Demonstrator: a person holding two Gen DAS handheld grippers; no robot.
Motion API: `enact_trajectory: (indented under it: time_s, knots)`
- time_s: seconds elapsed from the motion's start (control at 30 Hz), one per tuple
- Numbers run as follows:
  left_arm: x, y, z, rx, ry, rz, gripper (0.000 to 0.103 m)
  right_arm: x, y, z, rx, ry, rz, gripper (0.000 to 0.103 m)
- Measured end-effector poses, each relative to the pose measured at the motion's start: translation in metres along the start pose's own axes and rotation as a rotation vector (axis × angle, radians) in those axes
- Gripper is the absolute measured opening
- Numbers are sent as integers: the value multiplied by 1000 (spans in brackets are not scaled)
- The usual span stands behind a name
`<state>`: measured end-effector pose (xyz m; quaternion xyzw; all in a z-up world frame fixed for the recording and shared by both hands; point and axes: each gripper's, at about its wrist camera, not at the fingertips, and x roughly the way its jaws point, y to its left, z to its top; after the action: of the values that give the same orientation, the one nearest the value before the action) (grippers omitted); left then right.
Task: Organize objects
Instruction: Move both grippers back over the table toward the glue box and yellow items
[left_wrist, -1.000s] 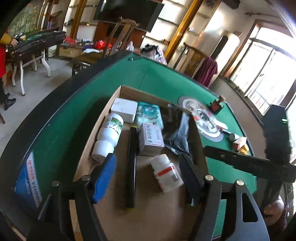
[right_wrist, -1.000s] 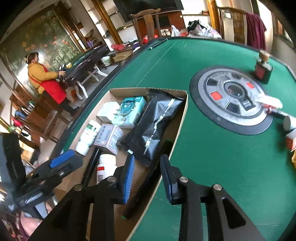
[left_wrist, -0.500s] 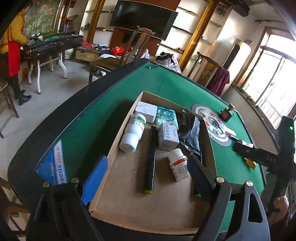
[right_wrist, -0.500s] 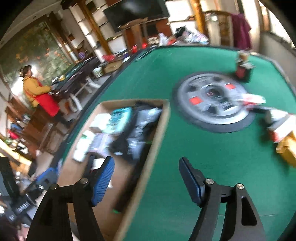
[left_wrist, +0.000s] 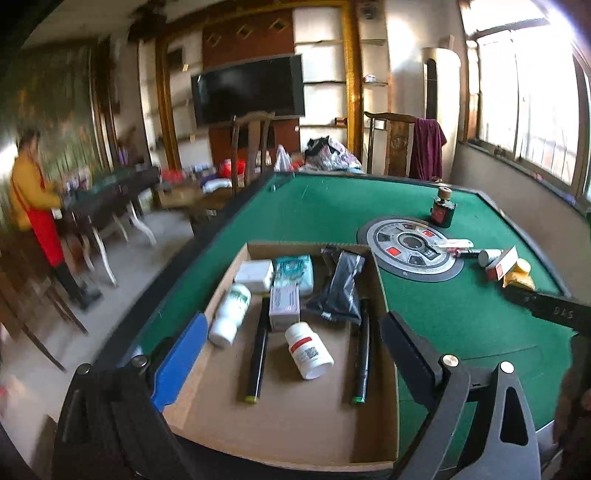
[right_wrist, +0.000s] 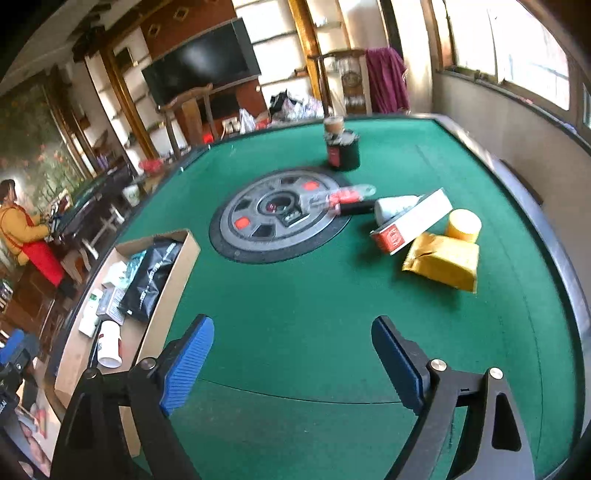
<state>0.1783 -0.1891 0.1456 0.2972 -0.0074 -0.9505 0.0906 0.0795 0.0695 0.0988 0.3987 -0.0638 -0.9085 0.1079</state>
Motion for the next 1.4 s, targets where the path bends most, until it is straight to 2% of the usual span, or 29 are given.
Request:
enact_trajectory:
  time_s: [0.13, 0.27, 0.63, 0.93, 1.0, 1.2, 1.4]
  knots:
    - [-7, -25, 2, 85, -16, 52, 95, -21, 1, -4, -38, -93, -14, 96]
    - [-5, -48, 4, 126, 10, 47, 95, -33, -5, -7, -69, -138, -28, 98]
    - [7, -107, 3, 240, 47, 20, 95, -37, -71, -6, 34, -133, -49, 99]
    - [24, -136, 0, 295, 97, -5, 95, -36, -108, 0, 87, -138, -72, 99]
    - [30, -139, 0, 294, 116, -28, 95, -34, -115, 3, 98, -138, -80, 99]
    - [66, -146, 0, 222, 232, -181, 95, -28, -145, 22, 153, -159, -139, 99]
    - [110, -172, -20, 209, 362, -268, 95, -7, -185, 51, 267, -159, -166, 99]
